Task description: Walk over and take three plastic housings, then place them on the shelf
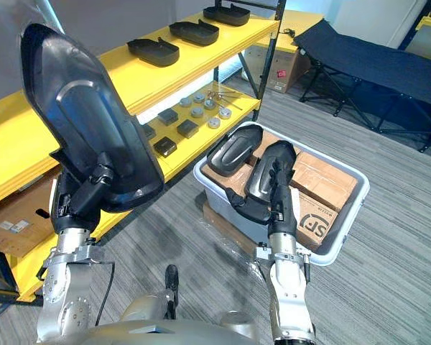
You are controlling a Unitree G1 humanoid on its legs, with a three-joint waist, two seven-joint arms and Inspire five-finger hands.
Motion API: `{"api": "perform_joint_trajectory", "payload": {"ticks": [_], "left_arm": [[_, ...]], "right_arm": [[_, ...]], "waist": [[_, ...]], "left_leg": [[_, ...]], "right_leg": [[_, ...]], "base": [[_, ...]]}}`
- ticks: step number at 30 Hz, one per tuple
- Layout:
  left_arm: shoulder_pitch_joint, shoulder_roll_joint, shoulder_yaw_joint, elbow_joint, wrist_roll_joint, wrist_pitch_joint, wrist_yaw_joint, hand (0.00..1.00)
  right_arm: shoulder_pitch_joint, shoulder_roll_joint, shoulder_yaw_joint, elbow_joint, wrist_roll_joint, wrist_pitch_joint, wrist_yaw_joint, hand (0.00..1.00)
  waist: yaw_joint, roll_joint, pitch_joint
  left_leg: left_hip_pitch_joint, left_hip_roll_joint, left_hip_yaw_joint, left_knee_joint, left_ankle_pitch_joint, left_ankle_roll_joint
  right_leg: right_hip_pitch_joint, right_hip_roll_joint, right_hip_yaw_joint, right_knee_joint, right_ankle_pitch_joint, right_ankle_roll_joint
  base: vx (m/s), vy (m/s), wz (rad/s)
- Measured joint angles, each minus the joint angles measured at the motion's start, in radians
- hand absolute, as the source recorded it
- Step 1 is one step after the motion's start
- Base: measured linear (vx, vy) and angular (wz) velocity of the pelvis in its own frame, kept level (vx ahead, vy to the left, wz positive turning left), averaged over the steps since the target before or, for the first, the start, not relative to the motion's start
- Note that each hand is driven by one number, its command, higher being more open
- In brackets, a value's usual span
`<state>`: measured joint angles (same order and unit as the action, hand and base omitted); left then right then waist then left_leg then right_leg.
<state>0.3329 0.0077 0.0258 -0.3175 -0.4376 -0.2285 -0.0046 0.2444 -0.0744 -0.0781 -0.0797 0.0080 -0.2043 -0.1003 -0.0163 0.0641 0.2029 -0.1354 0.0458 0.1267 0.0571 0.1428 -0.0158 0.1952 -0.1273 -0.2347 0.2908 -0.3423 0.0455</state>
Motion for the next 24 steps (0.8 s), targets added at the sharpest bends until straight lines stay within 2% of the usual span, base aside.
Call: {"api": "perform_joint_trajectory", "payload": {"ticks": [1, 2, 3, 6, 9, 11, 13, 15, 16, 17, 19, 21, 22, 23, 24], "left_arm": [[0.004, 0.0, 0.005, 0.0, 0.0, 0.0, 0.001, 0.0], [0.012, -0.002, 0.012, -0.001, 0.002, -0.003, 0.001, 0.0], [0.011, -0.002, 0.02, -0.003, 0.004, -0.003, 0.0, 0.0], [0.011, -0.003, 0.033, -0.006, 0.008, -0.003, -0.002, 0.0], [0.01, -0.004, 0.05, -0.031, 0.019, 0.001, -0.026, 0.0], [-0.005, -0.012, 0.056, -0.036, 0.023, 0.003, -0.031, 0.0], [-0.033, -0.008, 0.073, -0.046, 0.051, 0.009, -0.051, 0.0], [-0.034, -0.006, 0.09, -0.053, 0.066, 0.011, -0.053, 0.0], [-0.034, -0.005, 0.097, -0.053, 0.074, 0.013, -0.048, 0.0], [-0.037, -0.005, 0.111, -0.054, 0.084, 0.013, -0.038, 0.0], [-0.04, -0.002, 0.122, -0.054, 0.086, 0.014, -0.021, 0.0], [-0.057, 0.001, 0.13, -0.054, 0.086, 0.021, -0.006, 0.0], [-0.059, 0.002, 0.13, -0.054, 0.086, 0.021, -0.005, 0.0], [-0.056, 0.007, 0.129, -0.053, 0.086, 0.021, -0.002, 0.0], [-0.054, 0.007, 0.128, -0.053, 0.086, 0.021, 0.0, 0.0]], "right_arm": [[0.003, -0.003, -0.001, -0.003, 0.002, -0.001, -0.004, 1.0], [0.01, 0.002, 0.0, -0.004, 0.01, -0.001, -0.009, 1.0], [0.009, 0.005, 0.002, -0.004, 0.01, -0.002, -0.015, 1.0], [0.009, 0.02, 0.001, -0.004, 0.009, -0.002, -0.02, 1.0], [0.002, 0.048, -0.001, -0.004, 0.007, -0.002, -0.05, 1.0], [-0.016, 0.042, -0.007, -0.003, 0.007, -0.002, -0.066, 1.0], [-0.031, 0.049, -0.015, -0.002, 0.006, -0.003, -0.078, 1.0], [-0.048, 0.068, -0.028, -0.001, 0.002, -0.011, -0.078, 1.0], [-0.054, 0.086, -0.035, 0.003, -0.002, -0.03, -0.078, 1.0], [-0.059, 0.09, -0.035, 0.002, -0.003, -0.048, -0.07, 1.0], [-0.065, 0.09, -0.042, 0.001, -0.003, -0.061, -0.052, 1.0], [-0.063, 0.089, -0.069, -0.012, -0.001, -0.07, -0.023, 1.0], [-0.063, 0.088, -0.076, -0.015, 0.002, -0.071, -0.017, 1.0], [-0.052, 0.085, -0.081, -0.033, 0.022, -0.071, -0.006, 1.0], [-0.043, 0.084, -0.082, -0.052, 0.035, -0.071, 0.001, 1.0]], "waist": [[-0.002, 0.003, -0.005], [-0.005, -0.006, -0.015], [-0.004, -0.008, -0.017], [0.001, -0.027, -0.015], [0.018, -0.075, -0.019], [0.007, -0.064, -0.022], [0.009, -0.072, -0.02], [0.011, -0.078, -0.017], [0.006, -0.075, -0.017], [-0.001, -0.071, -0.016], [-0.01, -0.068, -0.015], [-0.02, -0.053, -0.008], [-0.021, -0.049, -0.006], [-0.025, -0.049, -0.006], [-0.024, -0.053, -0.006]], "left_leg": [[0.002, 0.001, 0.002, -0.001, 0.024, 0.0], [0.003, -0.005, 0.003, -0.006, 0.032, 0.001], [0.002, -0.016, 0.004, -0.009, 0.032, 0.004], [0.001, -0.037, 0.003, -0.013, 0.028, 0.004], [0.001, -0.09, 0.0, 0.002, -0.015, 0.024], [0.0, -0.1, -0.032, 0.012, -0.027, 0.033], [0.02, -0.103, -0.063, 0.009, -0.047, 0.046], [0.061, -0.111, -0.08, -0.008, -0.068, 0.061], [0.09, -0.108, -0.089, -0.024, -0.079, 0.073], [0.107, -0.104, -0.095, -0.027, -0.094, 0.077], [0.125, -0.1, -0.105, -0.024, -0.113, 0.08], [0.137, -0.073, -0.135, -0.005, -0.148, 0.075], [0.14, -0.064, -0.144, 0.005, -0.159, 0.07], [0.144, -0.051, -0.17, 0.034, -0.187, 0.06], [0.146, -0.052, -0.181, 0.051, -0.2, 0.05]], "right_leg": [[0.002, 0.004, 0.002, 0.007, -0.007, 0.005], [0.002, -0.004, 0.0, 0.004, -0.009, 0.01], [0.003, -0.013, -0.004, 0.001, -0.002, 0.023], [0.016, -0.029, -0.014, -0.022, 0.0, 0.027], [0.055, -0.072, -0.044, -0.041, 0.001, 0.039], [-0.024, -0.082, -0.016, 0.147, 0.031, 0.019], [-0.13, -0.093, 0.049, 0.374, 0.122, 0.021], [-0.207, -0.114, 0.075, 0.54, 0.268, 0.019], [-0.25, -0.127, 0.078, 0.596, 0.217, -0.001], [-0.289, -0.126, 0.076, 0.577, 0.139, -0.005], [-0.326, -0.123, 0.078, 0.482, 0.1, -0.008], [-0.375, -0.071, 0.136, 0.267, 0.107, -0.002], [-0.381, -0.056, 0.16, 0.215, 0.118, 0.011], [-0.377, -0.035, 0.19, 0.101, 0.142, 0.045], [-0.371, -0.034, 0.193, 0.068, 0.161, 0.044]], "base": [[0.04, -0.021, -0.05], [0.08, 0.003, 0.03], [0.08, 0.015, 0.05], [0.1, 0.029, 0.11], [0.19, 0.035, 0.28], [0.2, 0.046, 0.51], [0.24, 0.084, 0.44], [0.26, 0.042, 0.14], [0.25, 0.05, 0.09], [0.29, 0.055, 0.13], [0.22, 0.018, 0.13], [0.2, -0.054, 0.3], [0.19, -0.095, 0.5], [0.21, -0.136, 0.51], [0.21, -0.159, 0.69]]}}
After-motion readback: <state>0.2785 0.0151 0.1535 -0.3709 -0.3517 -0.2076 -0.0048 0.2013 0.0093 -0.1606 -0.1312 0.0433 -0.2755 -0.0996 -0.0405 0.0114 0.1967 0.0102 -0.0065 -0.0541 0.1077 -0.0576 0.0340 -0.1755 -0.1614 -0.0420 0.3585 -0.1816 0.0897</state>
